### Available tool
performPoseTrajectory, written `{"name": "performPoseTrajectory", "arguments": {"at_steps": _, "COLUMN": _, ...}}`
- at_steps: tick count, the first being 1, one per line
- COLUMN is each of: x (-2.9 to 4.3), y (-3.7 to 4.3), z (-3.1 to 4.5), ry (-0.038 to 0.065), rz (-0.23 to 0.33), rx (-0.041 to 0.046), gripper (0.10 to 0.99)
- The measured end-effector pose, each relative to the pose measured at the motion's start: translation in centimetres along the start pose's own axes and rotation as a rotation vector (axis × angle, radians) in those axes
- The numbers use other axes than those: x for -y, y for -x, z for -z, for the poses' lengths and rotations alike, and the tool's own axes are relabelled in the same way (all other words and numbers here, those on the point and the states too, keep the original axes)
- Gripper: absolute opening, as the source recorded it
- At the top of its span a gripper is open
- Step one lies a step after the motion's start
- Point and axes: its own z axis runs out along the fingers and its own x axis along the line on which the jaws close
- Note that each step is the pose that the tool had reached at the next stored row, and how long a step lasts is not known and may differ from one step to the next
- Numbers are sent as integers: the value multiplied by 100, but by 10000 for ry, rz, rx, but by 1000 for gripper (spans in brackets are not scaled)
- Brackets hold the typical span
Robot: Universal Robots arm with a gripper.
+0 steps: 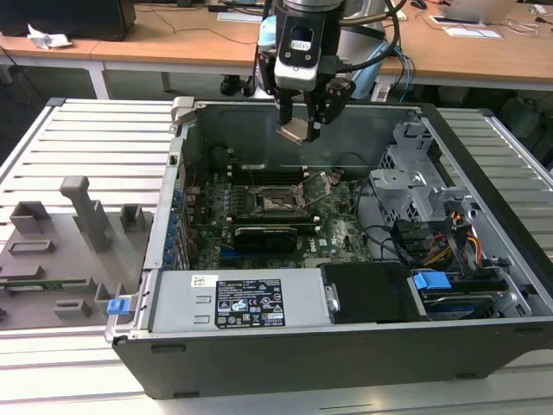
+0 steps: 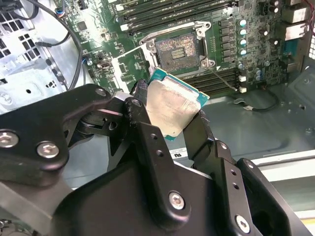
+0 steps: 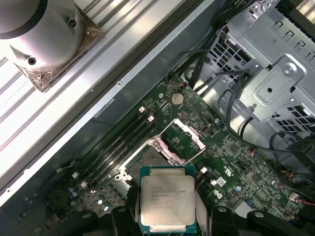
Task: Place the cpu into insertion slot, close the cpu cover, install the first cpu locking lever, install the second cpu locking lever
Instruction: 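Place the cpu into insertion slot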
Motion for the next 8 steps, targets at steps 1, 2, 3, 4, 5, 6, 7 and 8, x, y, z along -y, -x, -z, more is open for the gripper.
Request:
{"name": "performPoseTrajectory", "arguments": {"at_steps": 1, "x": 3, "y": -3, "z": 0, "ry": 0, "rz": -23, "rx": 2, "gripper": 537}}
{"name": "performPoseTrajectory", "arguments": {"at_steps": 2, "x": 7, "y": -7, "z": 0, "ry": 0, "rz": -49, "rx": 4, "gripper": 537}}
{"name": "performPoseTrajectory", "arguments": {"at_steps": 3, "x": 11, "y": -11, "z": 0, "ry": 1, "rz": -80, "rx": 7, "gripper": 537}}
{"name": "performPoseTrajectory", "arguments": {"at_steps": 4, "x": 17, "y": -17, "z": 0, "ry": 2, "rz": -115, "rx": 10, "gripper": 537}}
{"name": "performPoseTrajectory", "arguments": {"at_steps": 5, "x": 21, "y": -20, "z": 0, "ry": 3, "rz": -140, "rx": 12, "gripper": 537}}
{"name": "performPoseTrajectory", "arguments": {"at_steps": 6, "x": 25, "y": -25, "z": 0, "ry": 4, "rz": -160, "rx": 14, "gripper": 537}}
{"name": "performPoseTrajectory", "arguments": {"at_steps": 7, "x": 29, "y": -28, "z": 0, "ry": 5, "rz": -165, "rx": 15, "gripper": 537}}
{"name": "performPoseTrajectory", "arguments": {"at_steps": 8, "x": 36, "y": -35, "z": 1, "ry": 4, "rz": -168, "rx": 15, "gripper": 537}}
